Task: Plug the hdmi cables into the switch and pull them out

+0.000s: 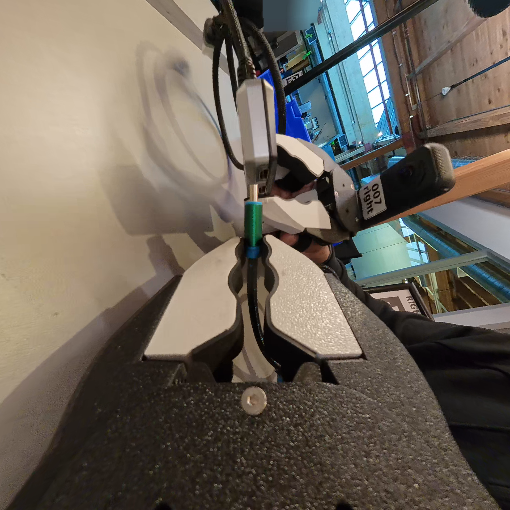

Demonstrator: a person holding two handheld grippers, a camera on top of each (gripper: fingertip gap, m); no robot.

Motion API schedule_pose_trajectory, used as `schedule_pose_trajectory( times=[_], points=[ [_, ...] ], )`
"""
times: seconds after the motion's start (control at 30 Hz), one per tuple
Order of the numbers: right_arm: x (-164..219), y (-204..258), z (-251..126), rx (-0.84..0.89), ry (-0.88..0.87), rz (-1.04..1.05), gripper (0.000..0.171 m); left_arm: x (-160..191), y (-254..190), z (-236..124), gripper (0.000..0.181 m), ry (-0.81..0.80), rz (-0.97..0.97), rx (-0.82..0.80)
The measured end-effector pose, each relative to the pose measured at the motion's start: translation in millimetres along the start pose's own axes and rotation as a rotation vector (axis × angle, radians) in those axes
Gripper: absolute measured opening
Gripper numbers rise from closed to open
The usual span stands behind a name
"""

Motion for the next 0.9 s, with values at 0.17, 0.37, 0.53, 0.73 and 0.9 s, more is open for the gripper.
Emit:
schedule_pose_trajectory(
  times=[0.17, 0.37, 0.53, 0.73, 0.9],
  points=[
    [-2.0, 2.4, 1.0, 0.052, -0.008, -0.118, 0.052, 0.1, -2.4, -0.8, 0.01, 0.011, -0.012, 0.04],
    [-2.1, 1.5, -1.4, 0.078, -0.034, -0.208, 0.052, 0.7, -3.3, -1.2, 0.01, 0.029, -0.025, 0.065],
    [-0.1, 3.4, -5.0, 0.034, -0.017, -0.318, 0.052, 6.6, -1.6, 1.7, 0.01, 0.09, 0.077, -0.015],
    [0.9, 5.2, -13.1, -0.017, -0.002, -0.436, 0.053, 16.5, -2.2, 8.2, 0.01, 0.158, 0.124, -0.04],
    [-0.5, 6.3, -19.2, -0.005, 0.035, -0.549, 0.052, 22.5, -2.3, 14.6, 0.01, 0.167, 0.136, -0.065]
  ],
)
Point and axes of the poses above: each gripper's, where its closed fingertips meet, z out along the fingers, x out of its underside, y = z × x across the jaws, the point moved 5 cm from there along -z, back along the fingers, and after that the axes turned 15 degrees about -z, right-handed, at the moved point
